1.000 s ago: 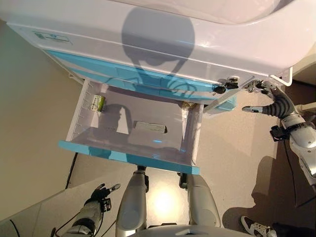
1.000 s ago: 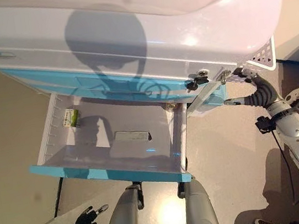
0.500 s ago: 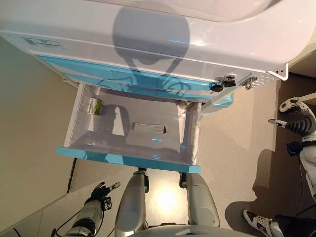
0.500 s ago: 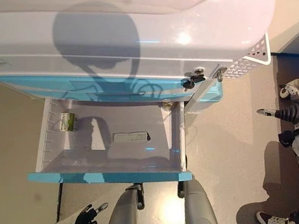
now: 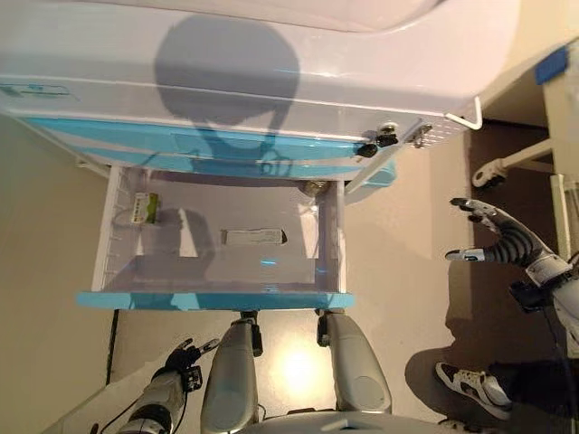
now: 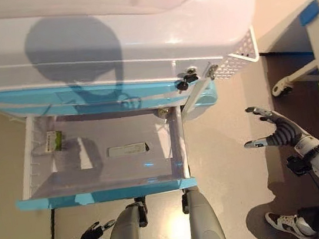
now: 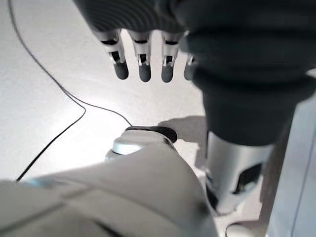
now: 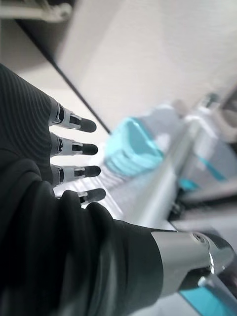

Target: Open the drawer and pick up the medicine

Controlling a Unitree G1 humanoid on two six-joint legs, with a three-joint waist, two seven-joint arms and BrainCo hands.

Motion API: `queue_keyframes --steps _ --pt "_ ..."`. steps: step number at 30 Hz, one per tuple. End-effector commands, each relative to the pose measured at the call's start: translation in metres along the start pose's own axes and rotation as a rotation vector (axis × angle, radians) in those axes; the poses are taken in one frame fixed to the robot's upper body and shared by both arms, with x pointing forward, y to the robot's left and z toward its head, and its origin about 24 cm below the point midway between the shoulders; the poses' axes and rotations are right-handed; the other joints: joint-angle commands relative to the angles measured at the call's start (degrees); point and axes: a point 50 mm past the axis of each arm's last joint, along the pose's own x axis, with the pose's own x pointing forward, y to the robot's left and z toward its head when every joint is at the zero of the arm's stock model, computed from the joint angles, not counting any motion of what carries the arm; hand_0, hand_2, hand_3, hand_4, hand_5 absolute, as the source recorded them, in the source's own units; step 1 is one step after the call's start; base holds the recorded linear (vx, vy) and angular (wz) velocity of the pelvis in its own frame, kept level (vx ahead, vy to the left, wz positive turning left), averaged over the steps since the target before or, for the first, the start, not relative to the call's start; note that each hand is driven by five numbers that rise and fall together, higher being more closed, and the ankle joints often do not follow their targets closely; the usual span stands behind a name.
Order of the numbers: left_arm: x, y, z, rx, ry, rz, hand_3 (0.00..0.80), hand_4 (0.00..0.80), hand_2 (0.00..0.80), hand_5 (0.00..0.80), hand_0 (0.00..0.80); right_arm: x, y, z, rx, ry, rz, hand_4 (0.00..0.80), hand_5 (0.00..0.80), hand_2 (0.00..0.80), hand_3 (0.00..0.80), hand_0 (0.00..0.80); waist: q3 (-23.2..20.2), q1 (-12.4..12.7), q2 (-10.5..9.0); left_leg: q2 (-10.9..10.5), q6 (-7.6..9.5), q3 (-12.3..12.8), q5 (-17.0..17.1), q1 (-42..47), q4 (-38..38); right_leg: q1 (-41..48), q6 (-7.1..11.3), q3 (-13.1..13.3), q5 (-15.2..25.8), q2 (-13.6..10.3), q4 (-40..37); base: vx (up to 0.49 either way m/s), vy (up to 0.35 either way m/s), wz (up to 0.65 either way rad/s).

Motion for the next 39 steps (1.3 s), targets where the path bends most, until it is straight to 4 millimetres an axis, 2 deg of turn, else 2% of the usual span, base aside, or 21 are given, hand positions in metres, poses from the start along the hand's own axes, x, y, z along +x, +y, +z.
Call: queue_keyframes --steps 1,6,15,18,22,25,33,34,39 --pt "-0.002 0.018 -0.002 0.022 0.012 0.040 0.000 0.000 0.000 0.000 0.000 0.006 -0.004 0.022 0.051 -0.119 0.099 0.000 0.000 0.000 0.000 0.000 -0.6 1.8 -0.19 -1.5 -1.27 -0.6 3.0 -0.9 -4.1 -0.4 2.90 0.1 -3.0 -0.3 8.8 -0.062 0.084 -0.38" --pt "-0.001 0.023 0.008 0.030 -0.012 0.051 0.000 0.000 0.000 0.000 0.000 0.022 0.012 0.046 0.094 -0.185 0.304 0.000 0.000 0.000 0.000 0.000 -0.1 2.5 -0.58 -1.5 -1.31 0.4 2.7 -0.6 -3.2 0.3 3.18 0.6 -1.9 -0.8 7.7 -0.063 0.049 -0.18" --pt "-0.002 0.036 0.011 0.067 -0.021 0.102 0.000 0.000 0.000 0.000 0.000 0.033 0.035 0.081 0.192 -0.309 0.525 0.000 0.000 0.000 0.000 0.000 0.3 4.3 -0.58 -2.2 -1.18 -0.1 3.0 -1.0 -3.1 1.3 3.24 -0.6 -0.9 -1.7 6.4 -0.047 0.020 0.03" --pt "-0.003 0.040 0.010 0.081 -0.014 0.129 0.000 0.000 0.000 0.000 0.000 0.045 0.046 0.108 0.192 -0.431 0.582 0.000 0.000 0.000 0.000 0.000 0.4 5.7 0.13 -2.5 -1.13 -1.4 3.3 -1.5 -2.7 1.5 3.04 -1.8 -1.2 -2.3 6.7 -0.032 -0.006 0.05" --pt "-0.003 0.041 0.009 0.077 -0.009 0.139 0.000 0.000 0.000 0.000 0.000 0.053 0.049 0.122 0.203 -0.505 0.569 0.000 0.000 0.000 0.000 0.000 0.5 6.5 0.51 -2.6 -1.10 -2.3 3.4 -1.8 -2.4 1.8 2.70 -2.7 -1.9 -2.5 7.3 -0.005 -0.026 0.36" --pt "-0.003 0.041 0.007 0.078 -0.003 0.149 0.000 0.000 0.000 0.000 0.000 0.064 0.052 0.135 0.203 -0.563 0.548 0.000 0.000 0.000 0.000 0.000 1.0 8.0 1.16 -2.8 -1.16 -4.0 3.7 -2.3 -1.9 2.3 2.25 -4.2 -3.1 -2.9 8.4 -0.004 -0.070 0.23" --pt "-0.004 0.042 0.003 0.079 0.013 0.162 0.000 0.000 0.000 0.000 0.000 0.073 0.051 0.145 0.221 -0.622 0.476 0.000 0.000 0.000 0.000 0.000 1.3 9.6 1.60 -3.1 -1.51 -6.4 4.1 -2.8 -1.5 2.9 1.75 -6.6 -4.6 -3.5 9.8 0.011 -0.052 0.32" --pt "-0.004 0.041 0.003 0.079 0.013 0.168 0.000 0.000 0.000 0.000 0.000 0.076 0.046 0.150 0.235 -0.674 0.395 0.000 0.000 0.000 0.000 0.000 1.3 10.1 1.84 -3.0 -1.73 -7.3 4.3 -2.9 -1.5 3.2 1.49 -7.6 -5.2 -3.8 10.5 0.033 -0.081 0.19" --pt "-0.003 0.036 0.003 0.081 0.011 0.171 0.000 0.000 0.000 0.000 0.000 0.085 0.038 0.152 0.188 -0.706 0.231 0.000 0.000 0.000 0.000 0.000 1.5 10.7 2.28 -3.1 -1.91 -8.5 4.5 -2.9 -1.8 3.4 1.14 -8.6 -6.2 -3.8 11.5 0.028 -0.058 0.20"
